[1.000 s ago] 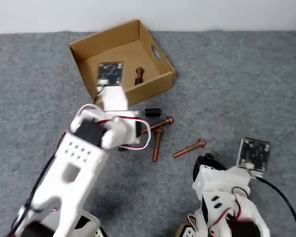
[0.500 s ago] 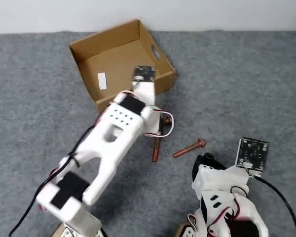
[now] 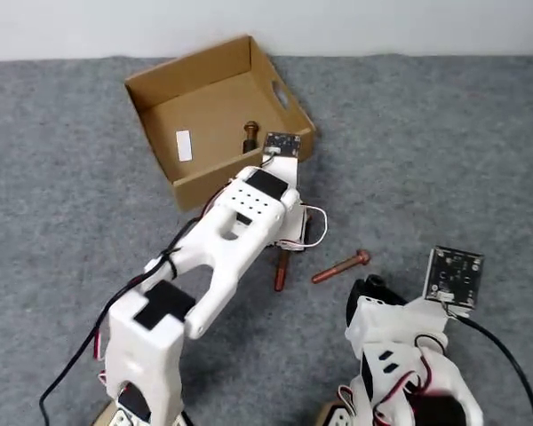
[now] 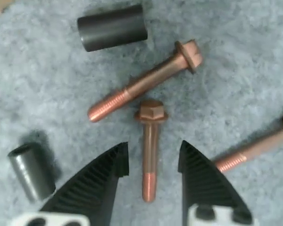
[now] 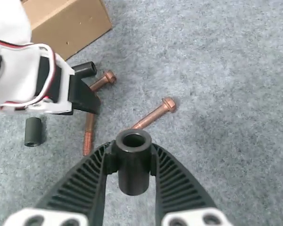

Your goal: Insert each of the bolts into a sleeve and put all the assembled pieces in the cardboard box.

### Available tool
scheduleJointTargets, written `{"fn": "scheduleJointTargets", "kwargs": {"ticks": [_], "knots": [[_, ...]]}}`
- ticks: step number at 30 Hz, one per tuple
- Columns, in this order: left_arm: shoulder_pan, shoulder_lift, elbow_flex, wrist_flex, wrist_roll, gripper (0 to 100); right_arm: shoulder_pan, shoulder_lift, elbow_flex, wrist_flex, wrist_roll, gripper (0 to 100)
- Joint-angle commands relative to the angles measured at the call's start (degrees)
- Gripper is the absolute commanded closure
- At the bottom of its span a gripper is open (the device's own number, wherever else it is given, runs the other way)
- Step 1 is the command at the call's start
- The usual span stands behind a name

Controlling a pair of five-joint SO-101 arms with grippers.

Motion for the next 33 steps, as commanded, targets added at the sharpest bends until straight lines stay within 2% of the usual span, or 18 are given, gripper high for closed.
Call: {"fn": "scheduleJointTargets", "kwargs": {"ticks": [1, 6, 13, 21, 26, 29, 33], "knots": [[0.09, 3.08, -5.49, 0.26, 0.7, 86, 0.66, 0.4, -0.35, -1.71, 0.79, 99.1], [-0.79, 9.05, -10.24, 0.53, 0.7, 99, 0.66, 0.4, -0.35, -1.71, 0.79, 99.1], [0.44, 6.77, -16.4, 5.19, 2.9, 100, 0.66, 0.4, -0.35, -1.71, 0.79, 99.1], [4.92, -10.37, -18.42, 7.56, 3.08, 100, -0.57, 0.48, -0.35, -1.63, 2.81, 99.1], [5.8, -21.63, -18.07, 14.59, 0.79, 100, -0.66, 0.4, -0.62, -1.45, 2.9, 99.1], [4.92, -29.19, -14.73, 16.7, 0.62, 100, -0.66, -0.13, -0.7, -1.27, 2.9, 99.1], [3.6, -41.14, -4.7, 15.21, 0.44, 100, -1.98, -2.86, -0.7, -1.27, 3.87, 99.1]]}}
